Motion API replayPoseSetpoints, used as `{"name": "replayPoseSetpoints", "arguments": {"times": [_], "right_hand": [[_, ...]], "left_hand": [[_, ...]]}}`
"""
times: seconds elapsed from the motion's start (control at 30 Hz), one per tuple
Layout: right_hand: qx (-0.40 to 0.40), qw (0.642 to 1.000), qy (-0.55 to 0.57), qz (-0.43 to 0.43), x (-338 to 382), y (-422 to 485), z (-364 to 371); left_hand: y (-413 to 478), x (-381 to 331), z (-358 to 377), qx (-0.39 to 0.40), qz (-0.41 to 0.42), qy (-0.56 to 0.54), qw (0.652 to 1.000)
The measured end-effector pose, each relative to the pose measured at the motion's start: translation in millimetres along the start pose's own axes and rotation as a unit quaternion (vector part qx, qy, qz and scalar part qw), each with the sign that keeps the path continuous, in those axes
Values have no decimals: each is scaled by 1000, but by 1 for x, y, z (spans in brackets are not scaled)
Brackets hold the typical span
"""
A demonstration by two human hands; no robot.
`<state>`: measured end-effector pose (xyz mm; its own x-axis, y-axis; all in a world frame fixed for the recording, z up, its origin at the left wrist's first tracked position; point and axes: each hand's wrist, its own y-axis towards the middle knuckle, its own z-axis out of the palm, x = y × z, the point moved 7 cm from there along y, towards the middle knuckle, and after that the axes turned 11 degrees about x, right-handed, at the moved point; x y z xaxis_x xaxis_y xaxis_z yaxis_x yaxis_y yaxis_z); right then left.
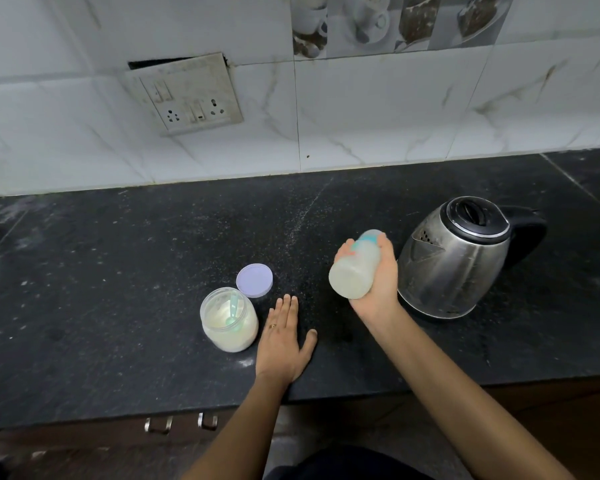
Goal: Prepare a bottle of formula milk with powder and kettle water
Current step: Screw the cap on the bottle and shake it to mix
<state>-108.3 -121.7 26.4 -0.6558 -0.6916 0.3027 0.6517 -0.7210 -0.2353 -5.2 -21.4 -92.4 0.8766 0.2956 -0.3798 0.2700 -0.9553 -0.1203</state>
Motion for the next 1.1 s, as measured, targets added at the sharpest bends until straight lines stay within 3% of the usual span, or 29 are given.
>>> {"name": "replayPoseSetpoints", "arguments": {"times": [0.13,0.23,0.3,0.43,0.57,0.67,0.8,0.9,0.97,1.1], "right_hand": [[13,988,-152,16,-11,-4,-2],[-10,997,-62,-46,5,0,-2],[-2,998,-53,-40,5,2,-5],[-7,977,-205,-64,1,-6,-5],[-28,984,-118,-130,15,-6,0],[39,967,-225,-112,1,-14,15],[-45,982,-132,-125,16,-2,10],[18,969,-239,-63,-3,-9,16],[46,958,-272,-76,-6,-14,24],[-23,981,-137,-133,15,-2,12]], "left_hand": [[-1,0,0,2,6,4,1000],[0,0,-1,-2,7,0,1000],[-1,0,-1,-3,5,-3,1000],[-1,0,-1,-3,9,3,1000],[0,1,0,-3,4,-8,1000],[-1,1,0,-4,8,-6,1000],[0,1,-1,-2,5,-9,1000],[0,1,0,-4,10,-13,1000],[-1,2,0,-6,10,-12,1000],[-1,2,-1,-7,6,-10,1000]]}}
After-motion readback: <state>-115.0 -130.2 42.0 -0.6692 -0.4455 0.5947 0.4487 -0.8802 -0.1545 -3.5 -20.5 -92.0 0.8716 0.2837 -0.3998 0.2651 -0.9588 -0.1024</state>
